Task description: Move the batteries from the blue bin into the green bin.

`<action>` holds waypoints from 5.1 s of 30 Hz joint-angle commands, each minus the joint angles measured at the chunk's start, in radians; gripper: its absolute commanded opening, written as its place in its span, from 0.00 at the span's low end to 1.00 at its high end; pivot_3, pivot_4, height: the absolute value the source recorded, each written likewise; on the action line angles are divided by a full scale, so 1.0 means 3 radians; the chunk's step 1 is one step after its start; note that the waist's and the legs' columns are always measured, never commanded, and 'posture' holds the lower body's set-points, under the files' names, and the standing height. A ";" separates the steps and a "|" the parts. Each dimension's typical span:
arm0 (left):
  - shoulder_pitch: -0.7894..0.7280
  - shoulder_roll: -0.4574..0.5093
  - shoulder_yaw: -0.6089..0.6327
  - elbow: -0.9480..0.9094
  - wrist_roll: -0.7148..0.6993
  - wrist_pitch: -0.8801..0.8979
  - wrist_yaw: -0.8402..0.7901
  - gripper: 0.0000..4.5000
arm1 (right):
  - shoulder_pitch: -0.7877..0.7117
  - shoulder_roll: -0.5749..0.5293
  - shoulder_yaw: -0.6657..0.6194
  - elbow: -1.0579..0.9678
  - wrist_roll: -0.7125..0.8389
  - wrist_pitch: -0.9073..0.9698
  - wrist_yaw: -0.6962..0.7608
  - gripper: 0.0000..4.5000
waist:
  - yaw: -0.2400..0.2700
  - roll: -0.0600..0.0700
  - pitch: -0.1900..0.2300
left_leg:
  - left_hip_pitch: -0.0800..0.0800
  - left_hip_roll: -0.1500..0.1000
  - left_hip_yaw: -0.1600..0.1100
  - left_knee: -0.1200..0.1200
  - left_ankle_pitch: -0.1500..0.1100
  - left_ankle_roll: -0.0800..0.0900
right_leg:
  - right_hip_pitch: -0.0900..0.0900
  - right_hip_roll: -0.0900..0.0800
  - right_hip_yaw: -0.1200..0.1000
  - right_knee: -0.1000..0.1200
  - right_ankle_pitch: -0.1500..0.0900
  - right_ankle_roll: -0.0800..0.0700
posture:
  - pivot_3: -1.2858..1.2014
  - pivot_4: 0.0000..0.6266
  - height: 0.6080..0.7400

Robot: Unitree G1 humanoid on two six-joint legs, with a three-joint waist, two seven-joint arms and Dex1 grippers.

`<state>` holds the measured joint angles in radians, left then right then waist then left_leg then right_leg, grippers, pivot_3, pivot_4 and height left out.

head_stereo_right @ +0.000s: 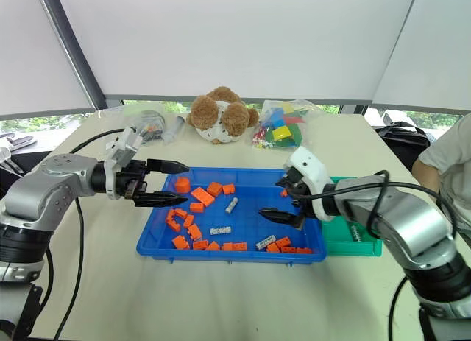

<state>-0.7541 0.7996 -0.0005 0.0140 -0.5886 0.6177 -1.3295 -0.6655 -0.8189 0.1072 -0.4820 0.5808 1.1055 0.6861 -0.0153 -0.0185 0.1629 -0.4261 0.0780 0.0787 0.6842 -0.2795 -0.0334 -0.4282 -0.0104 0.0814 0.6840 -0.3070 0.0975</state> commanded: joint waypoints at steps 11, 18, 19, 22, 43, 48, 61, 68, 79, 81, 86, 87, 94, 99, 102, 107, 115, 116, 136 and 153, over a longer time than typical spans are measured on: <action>-0.0344 0.0054 0.0058 0.0259 0.0084 -0.0159 -0.0167 1.00 | -0.0699 0.1127 0.1071 0.1691 -0.1011 -0.0792 -0.0093 0.99 | 0.0005 0.0000 0.0000 | -0.0002 0.0000 0.0002 0.0000 0.0000 -0.0001 | -0.0002 -0.0002 -0.0002 0.0002 0.0000 0.0000 | 0.52 0.24 0.95; -0.0343 0.0053 0.0059 0.0199 0.0103 -0.0153 -0.0163 1.00 | -0.0783 0.1393 0.1149 0.2379 -0.1367 -0.1180 -0.0007 0.99 | -0.0014 0.0000 0.0000 | -0.0002 0.0000 0.0002 0.0000 0.0001 -0.0002 | -0.0002 -0.0002 -0.0003 0.0003 0.0000 0.0000 | 0.52 0.24 0.95; -0.0333 0.0056 0.0064 0.0183 0.0101 -0.0149 -0.0160 1.00 | -0.0793 0.1425 0.1148 0.2464 -0.1414 -0.1223 -0.0002 0.99 | -0.0016 0.0000 0.0000 | -0.0002 0.0000 0.0002 0.0000 0.0001 -0.0002 | -0.0002 -0.0002 -0.0003 0.0003 0.0000 0.0000 | 0.52 0.24 0.95; -0.0305 0.0055 0.0068 0.0138 0.0101 -0.0142 -0.0141 1.00 | -0.0817 0.1503 0.1134 0.2651 -0.1516 -0.1308 0.0037 0.99 | -0.0019 0.0000 0.0000 | -0.0001 0.0000 0.0001 -0.0001 0.0001 -0.0002 | -0.0003 -0.0001 -0.0003 0.0004 0.0000 0.0000 | 0.52 0.24 0.95; -0.0283 -0.0058 0.0015 0.0089 0.0124 -0.0180 -0.0054 1.00 | -0.0839 0.1182 0.0237 0.2020 -0.1508 -0.0848 0.0051 0.49 | 0.0006 0.0001 0.0001 | -0.0002 0.0000 0.0001 -0.0001 0.0003 -0.0005 | -0.0003 -0.0003 -0.0003 0.0005 0.0000 0.0000 | 0.52 0.24 0.95; -0.0305 -0.0135 -0.0030 0.0153 0.0137 -0.0222 -0.0081 1.00 | -0.0419 0.0392 -0.0557 0.0963 -0.1315 -0.0129 0.0031 0.49 | 0.0058 0.0000 0.0000 | -0.0005 -0.0002 0.0000 -0.0001 0.0002 -0.0005 | -0.0001 -0.0006 -0.0005 0.0001 0.0000 0.0000 | 0.52 0.24 0.95; -0.0395 -0.0340 -0.0138 0.0329 0.0241 -0.0378 -0.0178 1.00 | 0.0713 -0.0348 -0.1101 0.0379 -0.1061 0.0236 0.0065 0.80 | -0.0001 0.0002 -0.0001 | 0.0002 -0.0001 0.0000 -0.0002 0.0001 -0.0002 | 0.0000 0.0001 0.0002 0.0002 0.0000 0.0000 | 0.52 0.24 0.95; -0.0402 -0.0334 -0.0134 0.0327 0.0255 -0.0369 -0.0194 1.00 | 0.0497 -0.0403 -0.1063 0.0285 -0.0894 0.0245 0.0077 0.99 | 0.0007 0.0002 -0.0001 | 0.0001 -0.0002 0.0001 -0.0001 0.0001 -0.0002 | 0.0001 0.0000 0.0002 0.0001 0.0000 0.0000 | 0.52 0.24 0.95; -0.0392 -0.0312 -0.0123 0.0262 0.0249 -0.0330 -0.0167 1.00 | -0.0094 0.0319 0.0182 0.0190 -0.0540 -0.0312 0.0503 0.99 | 0.0008 0.0002 0.0000 | 0.0000 0.0000 -0.0001 -0.0001 0.0001 -0.0002 | 0.0000 0.0000 0.0000 0.0001 0.0000 0.0000 | 0.52 0.24 0.95; -0.0388 -0.0303 -0.0117 0.0237 0.0242 -0.0318 -0.0160 1.00 | -0.0175 0.0360 0.0530 0.0400 -0.0730 -0.0628 0.0634 0.99 | 0.0012 0.0002 0.0000 | -0.0001 -0.0001 -0.0001 0.0000 0.0001 -0.0002 | 0.0000 0.0000 -0.0001 0.0001 0.0000 0.0000 | 0.52 0.24 0.95; -0.0350 -0.0260 -0.0086 0.0154 0.0216 -0.0278 -0.0126 1.00 | -0.0397 0.0597 0.1047 0.1094 -0.1127 -0.1299 0.0837 0.99 | 0.0003 0.0001 0.0000 | 0.0000 -0.0001 -0.0001 0.0000 0.0001 -0.0002 | 0.0000 0.0000 -0.0002 0.0001 0.0000 0.0000 | 0.52 0.24 0.95; -0.0337 -0.0251 -0.0077 0.0133 0.0211 -0.0269 -0.0113 1.00 | -0.0434 0.0658 0.1115 0.1255 -0.1200 -0.1420 0.0866 0.99 | 0.0000 0.0001 0.0000 | 0.0000 -0.0001 -0.0001 0.0000 0.0001 -0.0002 | 0.0000 0.0000 -0.0002 0.0001 0.0000 0.0000 | 0.52 0.24 0.95; -0.0245 -0.0200 -0.0009 -0.0035 0.0150 -0.0171 -0.0029 1.00 | -0.0602 0.1003 0.1350 0.2065 -0.1609 -0.2022 0.1004 0.99 | -0.0007 0.0001 0.0000 | 0.0000 0.0000 -0.0001 -0.0001 0.0002 -0.0003 | -0.0001 0.0000 -0.0002 0.0002 0.0000 0.0000 | 0.52 0.24 0.95; -0.0204 -0.0182 0.0015 -0.0093 0.0124 -0.0139 0.0025 1.00 | -0.0685 0.1219 0.1433 0.2401 -0.1779 -0.2221 0.1157 0.99 | -0.0007 0.0001 0.0000 | 0.0000 0.0001 -0.0001 -0.0001 0.0003 -0.0005 | 0.0000 -0.0001 -0.0003 0.0003 0.0000 0.0000 | 0.52 0.24 0.95; -0.0180 -0.0177 0.0027 -0.0123 0.0117 -0.0129 0.0054 1.00 | -0.0721 0.1324 0.1476 0.2583 -0.1890 -0.2269 0.1211 0.99 | -0.0010 0.0001 0.0000 | 0.0001 0.0001 -0.0001 -0.0001 0.0003 -0.0006 | 0.0000 0.0000 -0.0003 0.0004 0.0000 0.0000 | 0.52 0.24 0.95; -0.0145 -0.0163 0.0045 -0.0169 0.0102 -0.0113 0.0095 1.00 | -0.0713 0.1350 0.1517 0.2684 -0.2035 -0.2291 0.1342 0.46 | -0.0007 0.0001 0.0000 | 0.0001 0.0001 -0.0001 -0.0001 0.0011 -0.0019 | 0.0000 -0.0001 -0.0004 0.0005 0.0000 0.0000 | 0.52 0.24 0.95; -0.0132 -0.0183 0.0035 -0.0174 0.0084 -0.0119 0.0129 1.00 | -0.0757 0.1268 0.0954 0.2257 -0.1915 -0.1924 0.1110 0.01 | -0.0006 0.0002 0.0000 | 0.0001 0.0001 -0.0001 -0.0001 0.0010 -0.0018 | 0.0000 -0.0001 -0.0004 0.0006 0.0000 0.0000 | 0.52 0.24 0.95; -0.0136 -0.0190 0.0031 -0.0170 0.0081 -0.0120 0.0131 1.00 | -0.0756 0.1206 0.0728 0.2054 -0.1825 -0.1756 0.1029 0.01 | -0.0004 0.0002 0.0000 | 0.0001 0.0000 -0.0002 -0.0001 0.0010 -0.0018 | 0.0000 -0.0001 -0.0004 0.0006 0.0000 0.0000 | 0.52 0.24 0.95; -0.0285 -0.0442 -0.0137 0.0146 0.0196 -0.0339 -0.0021 1.00 | 0.1013 -0.0776 -0.1060 0.0448 -0.1480 -0.0422 0.0729 0.30 | -0.0008 0.0002 0.0000 | 0.0003 -0.0002 -0.0002 -0.0002 0.0004 -0.0008 | 0.0003 0.0002 0.0000 0.0000 0.0000 0.0000 | 0.52 0.24 0.95; -0.0291 -0.0429 -0.0140 0.0135 0.0197 -0.0329 -0.0042 1.00 | 0.0278 -0.0620 -0.0146 0.0296 -0.0802 -0.0960 0.1414 0.99 | 0.0002 0.0002 0.0000 | 0.0003 -0.0001 -0.0003 -0.0001 0.0005 -0.0008 | 0.0003 0.0001 0.0000 0.0000 0.0000 0.0000 | 0.52 0.24 0.95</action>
<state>-0.8227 0.6635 -0.0580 0.0746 -0.5300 0.5309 -1.3443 -0.5570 -1.0158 0.0117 -0.4047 0.3549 0.8556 1.0968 -0.0147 -0.0180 0.1628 -0.4253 0.0778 0.0780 0.6838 -0.2782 -0.0357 -0.4272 -0.0102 0.0814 0.6840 -0.3070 0.0975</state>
